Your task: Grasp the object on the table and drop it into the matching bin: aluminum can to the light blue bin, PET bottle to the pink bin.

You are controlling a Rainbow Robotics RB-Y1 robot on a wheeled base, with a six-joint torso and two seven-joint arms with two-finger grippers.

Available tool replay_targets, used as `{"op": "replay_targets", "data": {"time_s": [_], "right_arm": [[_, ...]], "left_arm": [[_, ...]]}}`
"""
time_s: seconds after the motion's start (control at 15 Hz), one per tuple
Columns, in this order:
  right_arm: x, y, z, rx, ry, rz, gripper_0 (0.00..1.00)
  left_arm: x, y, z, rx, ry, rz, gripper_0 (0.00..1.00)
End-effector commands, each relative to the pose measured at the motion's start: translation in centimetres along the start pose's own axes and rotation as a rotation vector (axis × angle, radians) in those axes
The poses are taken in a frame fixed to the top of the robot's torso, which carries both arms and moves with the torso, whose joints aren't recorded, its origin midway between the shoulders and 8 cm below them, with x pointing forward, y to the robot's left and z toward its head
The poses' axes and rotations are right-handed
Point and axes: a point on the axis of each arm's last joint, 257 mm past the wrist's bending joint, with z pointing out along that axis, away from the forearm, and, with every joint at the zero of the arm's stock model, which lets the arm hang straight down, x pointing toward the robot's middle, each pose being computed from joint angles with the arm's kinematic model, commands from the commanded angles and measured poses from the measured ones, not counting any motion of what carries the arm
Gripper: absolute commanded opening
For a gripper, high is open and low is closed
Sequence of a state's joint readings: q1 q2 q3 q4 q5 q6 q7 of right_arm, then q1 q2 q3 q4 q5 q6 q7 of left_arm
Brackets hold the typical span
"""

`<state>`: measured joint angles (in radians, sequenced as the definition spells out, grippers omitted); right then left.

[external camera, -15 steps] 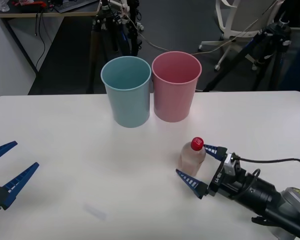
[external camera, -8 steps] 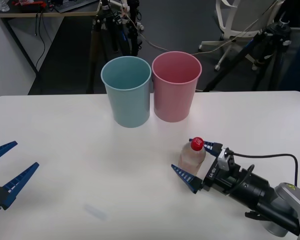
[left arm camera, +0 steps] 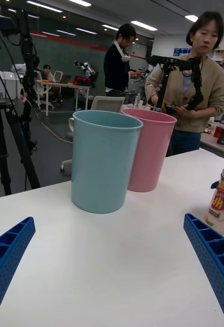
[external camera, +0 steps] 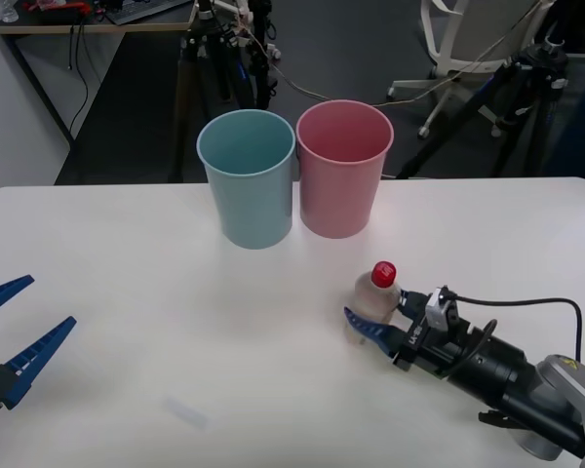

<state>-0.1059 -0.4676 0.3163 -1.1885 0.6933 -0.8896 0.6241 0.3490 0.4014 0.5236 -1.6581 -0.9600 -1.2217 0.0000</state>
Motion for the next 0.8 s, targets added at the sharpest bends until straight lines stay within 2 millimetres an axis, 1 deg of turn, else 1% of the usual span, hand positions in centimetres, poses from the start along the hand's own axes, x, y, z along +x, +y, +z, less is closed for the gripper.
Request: {"op": "replay_targets", "data": {"time_s": [0.07,0.27,0.4,0.47,0.6,0.8], "right_arm": [[0.1,-0.1,-0.3,0.000,0.003,0.003,0.00],[0.0,-0.2,-0.9,0.002,0.005,0.008,0.00],[-0.8,-0.4,-1.9,0.021,0.005,0.002,0.00],[-1.5,-0.8,-2.6,0.056,0.019,-0.013,0.00],[-2.9,-0.8,-3.9,0.104,0.026,-0.010,0.00],[-5.8,-0.8,-5.7,0.168,0.021,0.023,0.00]], "left_arm": [[0.0,0.0,0.0,0.000,0.000,0.000,1.00],[0.0,0.0,0.0,0.000,0.000,0.000,1.00],[0.0,0.0,0.0,0.000,0.000,0.000,1.00],[0.0,0.0,0.0,0.000,0.000,0.000,1.00],[0.0,0.0,0.0,0.000,0.000,0.000,1.00],[0.0,0.0,0.0,0.000,0.000,0.000,1.00]]}}
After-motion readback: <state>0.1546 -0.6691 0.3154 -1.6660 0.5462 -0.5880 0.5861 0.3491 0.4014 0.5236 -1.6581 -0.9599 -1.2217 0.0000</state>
